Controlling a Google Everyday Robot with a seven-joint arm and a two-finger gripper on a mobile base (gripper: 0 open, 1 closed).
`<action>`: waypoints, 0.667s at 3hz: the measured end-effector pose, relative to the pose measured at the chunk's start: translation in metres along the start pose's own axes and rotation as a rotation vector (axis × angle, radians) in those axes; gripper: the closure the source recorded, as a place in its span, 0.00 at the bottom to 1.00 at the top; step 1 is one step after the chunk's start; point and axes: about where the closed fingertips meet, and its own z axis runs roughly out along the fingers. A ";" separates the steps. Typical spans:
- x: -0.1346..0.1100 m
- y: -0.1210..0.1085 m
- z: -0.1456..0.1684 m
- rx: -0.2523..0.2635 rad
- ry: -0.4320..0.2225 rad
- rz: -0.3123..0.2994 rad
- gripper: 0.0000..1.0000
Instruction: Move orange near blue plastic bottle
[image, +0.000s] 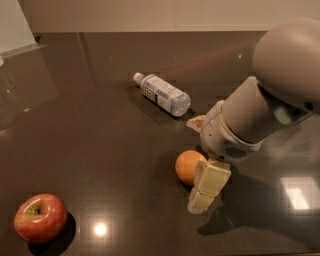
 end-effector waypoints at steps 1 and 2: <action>0.004 0.000 0.007 0.006 0.019 0.004 0.18; 0.007 -0.001 0.008 0.010 0.024 0.017 0.41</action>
Offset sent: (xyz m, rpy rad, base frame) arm 0.0043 -0.0081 -0.0141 -0.0244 0.0086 -0.0406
